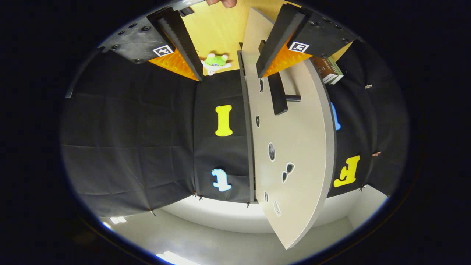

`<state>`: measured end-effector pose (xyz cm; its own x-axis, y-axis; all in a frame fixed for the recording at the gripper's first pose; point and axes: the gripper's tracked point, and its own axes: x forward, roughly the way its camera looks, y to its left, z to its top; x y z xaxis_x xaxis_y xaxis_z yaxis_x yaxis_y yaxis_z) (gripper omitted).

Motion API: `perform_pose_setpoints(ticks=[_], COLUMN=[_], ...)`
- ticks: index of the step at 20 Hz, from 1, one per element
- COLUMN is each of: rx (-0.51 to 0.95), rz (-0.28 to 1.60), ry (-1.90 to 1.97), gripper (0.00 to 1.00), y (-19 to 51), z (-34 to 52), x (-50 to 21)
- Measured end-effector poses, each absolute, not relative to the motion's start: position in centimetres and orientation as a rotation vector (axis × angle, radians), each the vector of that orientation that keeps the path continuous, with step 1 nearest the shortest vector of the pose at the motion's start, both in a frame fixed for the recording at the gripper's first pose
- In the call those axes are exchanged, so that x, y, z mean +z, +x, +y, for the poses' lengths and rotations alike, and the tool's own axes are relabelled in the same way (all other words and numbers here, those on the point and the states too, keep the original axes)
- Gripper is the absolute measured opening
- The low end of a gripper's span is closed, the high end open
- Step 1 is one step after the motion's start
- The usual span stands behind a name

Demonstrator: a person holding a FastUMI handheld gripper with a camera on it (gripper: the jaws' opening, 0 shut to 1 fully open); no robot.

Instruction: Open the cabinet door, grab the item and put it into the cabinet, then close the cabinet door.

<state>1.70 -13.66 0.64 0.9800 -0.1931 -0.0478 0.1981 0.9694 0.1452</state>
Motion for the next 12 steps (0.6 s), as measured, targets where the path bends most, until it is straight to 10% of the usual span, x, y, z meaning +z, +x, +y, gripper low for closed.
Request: perform_pose_setpoints(ticks=[12], rx=[0.022], rz=[0.023], ry=[0.184], gripper=[0.98], y=[8.1], z=[2.1], x=[0.4])
